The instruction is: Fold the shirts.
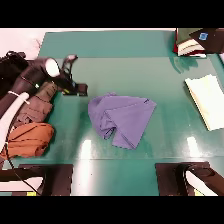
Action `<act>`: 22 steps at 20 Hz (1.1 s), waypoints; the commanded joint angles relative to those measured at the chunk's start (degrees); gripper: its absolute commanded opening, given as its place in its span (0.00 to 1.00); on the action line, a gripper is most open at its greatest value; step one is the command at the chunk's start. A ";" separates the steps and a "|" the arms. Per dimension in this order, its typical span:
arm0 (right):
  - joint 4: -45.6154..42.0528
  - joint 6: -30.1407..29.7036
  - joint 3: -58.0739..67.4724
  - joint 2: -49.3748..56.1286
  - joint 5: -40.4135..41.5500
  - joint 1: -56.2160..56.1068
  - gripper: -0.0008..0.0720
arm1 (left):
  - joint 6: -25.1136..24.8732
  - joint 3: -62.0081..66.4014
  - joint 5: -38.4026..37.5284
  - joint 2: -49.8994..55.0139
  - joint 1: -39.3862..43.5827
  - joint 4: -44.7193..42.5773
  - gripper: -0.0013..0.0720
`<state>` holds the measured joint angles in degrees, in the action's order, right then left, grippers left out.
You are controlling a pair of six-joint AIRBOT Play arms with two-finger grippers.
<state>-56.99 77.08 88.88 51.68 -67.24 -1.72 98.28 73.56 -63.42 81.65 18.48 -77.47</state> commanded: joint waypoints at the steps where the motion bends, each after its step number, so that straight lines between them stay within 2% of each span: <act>1: 0.04 0.02 0.07 0.04 -0.02 -0.07 0.04 | -0.07 -10.38 9.49 0.13 -0.66 8.85 0.84; 3: 0.07 0.02 0.07 0.04 -0.04 -0.07 0.04 | -1.42 -12.74 12.44 0.26 -0.66 13.75 0.84; 10: 0.07 0.02 0.07 0.04 -0.04 -0.07 0.04 | -2.78 -14.56 13.60 1.64 0.92 18.08 0.84; 11: 0.04 0.02 0.07 0.02 -0.31 -0.04 0.04 | -2.78 -14.56 14.10 1.62 1.18 18.43 0.80; 13: 0.00 0.02 0.07 0.04 -1.36 0.26 0.04 | -2.80 -14.40 14.69 1.62 1.16 19.21 0.04; 17: 0.00 0.04 -3.37 -0.04 -8.09 3.89 0.04 | -3.89 -9.77 12.46 1.38 -0.22 18.27 0.05; 19: -0.02 0.04 -10.51 -1.20 -10.40 6.86 0.04 | -6.23 -4.83 9.53 1.38 -1.68 18.27 0.05; 22: 0.00 0.04 -27.12 -3.08 -9.01 11.37 0.06 | -8.44 0.98 6.80 1.38 -2.34 17.55 0.05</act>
<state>-57.06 77.10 73.30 49.89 -75.33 5.98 92.23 69.82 -53.76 83.05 16.93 -59.31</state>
